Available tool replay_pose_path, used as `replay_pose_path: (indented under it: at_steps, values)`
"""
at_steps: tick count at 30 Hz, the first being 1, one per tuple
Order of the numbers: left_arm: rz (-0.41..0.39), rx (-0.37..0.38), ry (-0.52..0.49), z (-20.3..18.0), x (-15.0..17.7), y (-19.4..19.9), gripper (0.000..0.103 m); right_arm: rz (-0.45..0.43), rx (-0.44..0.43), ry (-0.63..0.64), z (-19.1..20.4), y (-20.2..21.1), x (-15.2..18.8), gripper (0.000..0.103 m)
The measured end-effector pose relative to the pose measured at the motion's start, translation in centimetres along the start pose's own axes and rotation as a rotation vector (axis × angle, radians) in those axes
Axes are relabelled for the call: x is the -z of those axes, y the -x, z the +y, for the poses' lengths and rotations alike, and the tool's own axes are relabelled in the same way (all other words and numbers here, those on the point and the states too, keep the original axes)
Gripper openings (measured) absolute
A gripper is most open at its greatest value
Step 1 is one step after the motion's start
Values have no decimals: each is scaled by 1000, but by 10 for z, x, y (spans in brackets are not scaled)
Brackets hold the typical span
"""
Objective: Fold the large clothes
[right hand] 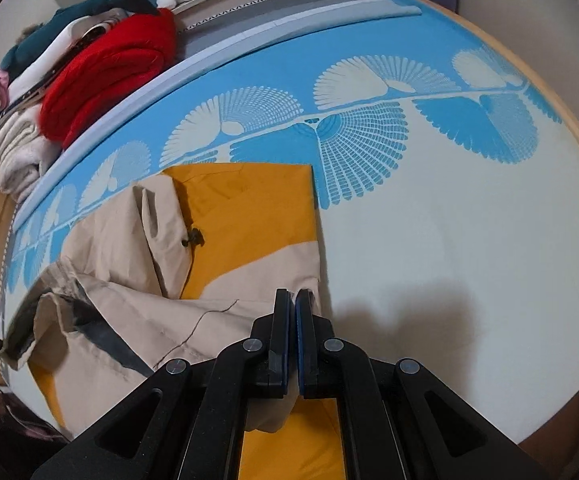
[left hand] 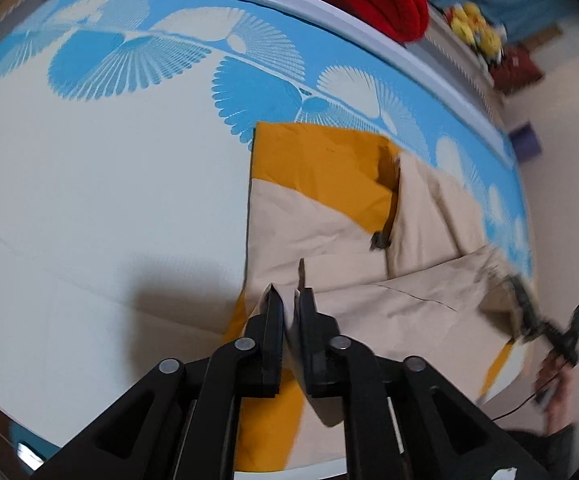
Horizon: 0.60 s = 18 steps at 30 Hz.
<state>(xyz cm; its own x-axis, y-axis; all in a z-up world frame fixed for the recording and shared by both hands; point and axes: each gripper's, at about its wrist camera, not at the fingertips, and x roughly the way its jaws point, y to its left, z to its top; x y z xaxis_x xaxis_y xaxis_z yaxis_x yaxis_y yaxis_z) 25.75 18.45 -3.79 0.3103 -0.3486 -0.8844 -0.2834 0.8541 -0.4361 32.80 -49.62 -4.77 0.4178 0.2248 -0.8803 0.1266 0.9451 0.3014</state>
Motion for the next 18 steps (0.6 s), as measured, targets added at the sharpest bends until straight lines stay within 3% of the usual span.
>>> replay_pose_path:
  at_steps: [2,3,5,7,8,9,10,14,18]
  values:
    - [-62,26,70,13,0,16,16,-22,-8,-33,-7,5,-2,9]
    - [-100,33,94,18,-2,24,25,-57,3,-53,-9,12,-4,10]
    - [-166,19,130,27,2,39,29,-178,-6,-111,-22,36,-5,11]
    - [-166,-14,133,31,5,39,29,-229,-15,-150,-33,48,0,17]
    - [-149,-27,126,31,6,35,29,-224,-21,-158,-37,47,4,25]
    - [-110,-57,107,30,8,27,29,-202,-25,-155,-37,42,7,34]
    - [-87,-74,96,29,10,21,29,-156,-27,-139,-36,33,11,37]
    - [-31,-120,75,30,14,3,29,17,-9,-37,-25,-7,27,37]
    - [-43,-95,118,36,11,-5,32,124,29,29,-19,-37,40,37]
